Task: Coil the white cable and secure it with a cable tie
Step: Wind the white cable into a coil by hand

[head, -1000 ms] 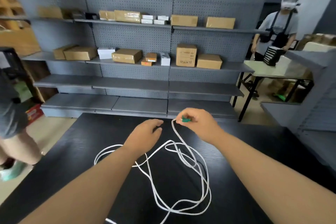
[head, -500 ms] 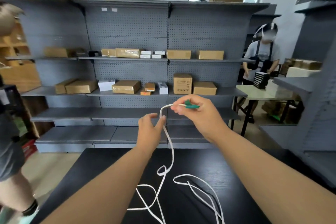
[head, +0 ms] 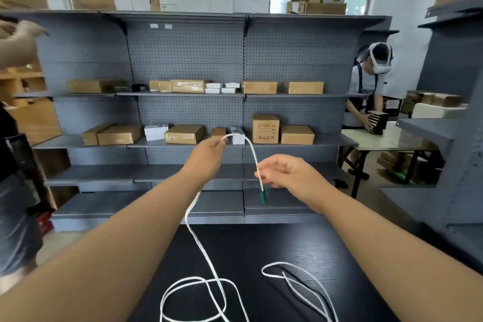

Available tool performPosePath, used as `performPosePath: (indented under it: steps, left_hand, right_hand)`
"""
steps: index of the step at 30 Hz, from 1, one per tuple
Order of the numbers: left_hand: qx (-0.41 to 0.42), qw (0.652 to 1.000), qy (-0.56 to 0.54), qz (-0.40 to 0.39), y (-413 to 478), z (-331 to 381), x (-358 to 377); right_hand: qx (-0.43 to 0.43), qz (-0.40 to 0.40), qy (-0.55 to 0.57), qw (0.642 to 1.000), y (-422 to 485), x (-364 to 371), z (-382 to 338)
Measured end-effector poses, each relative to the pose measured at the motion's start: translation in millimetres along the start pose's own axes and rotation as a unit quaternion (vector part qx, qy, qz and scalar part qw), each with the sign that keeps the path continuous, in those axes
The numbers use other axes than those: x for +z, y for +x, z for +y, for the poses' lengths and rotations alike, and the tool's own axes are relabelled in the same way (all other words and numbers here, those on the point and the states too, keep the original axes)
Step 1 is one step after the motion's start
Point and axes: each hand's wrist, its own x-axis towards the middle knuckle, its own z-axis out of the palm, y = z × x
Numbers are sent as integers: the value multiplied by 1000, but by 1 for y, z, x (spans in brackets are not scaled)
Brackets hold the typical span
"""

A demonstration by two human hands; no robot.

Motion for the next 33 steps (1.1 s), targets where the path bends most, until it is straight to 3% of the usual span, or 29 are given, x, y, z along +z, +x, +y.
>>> performPosePath:
  steps: [4,8,14,18,22,25,30,33]
  left_hand:
    - [101,987,116,-46,3,6,2]
    - [135,982,109,-80,-1,7,7]
    - [65,992,-39,-105,-7,-8,13]
    - [-25,975,-129,-180,-10,-21,9]
    - [-81,958,-123,-245,-17,-38,1]
    - [-120,948,-153,-251,-17,-44,-1]
    - [-80,954,-82,-278,-18,-53,-6]
    - [-71,964,-27,-254,-20,-56,-7]
  right_hand:
    - [13,67,-115,991,10,7,-11]
    - [-17,99,-184,978,19,8,-28]
    - [11,73,-260,963,19,6,-43]
    - [8,98,-267,959,17,2,-40]
    - [20,134,-231,963,18,-13,-37]
    - [31,138,-216,966,20,-21,-33]
    - [31,156,-189,969,19,-27,-26]
    - [25,170,-168,971,18,-33,-26]
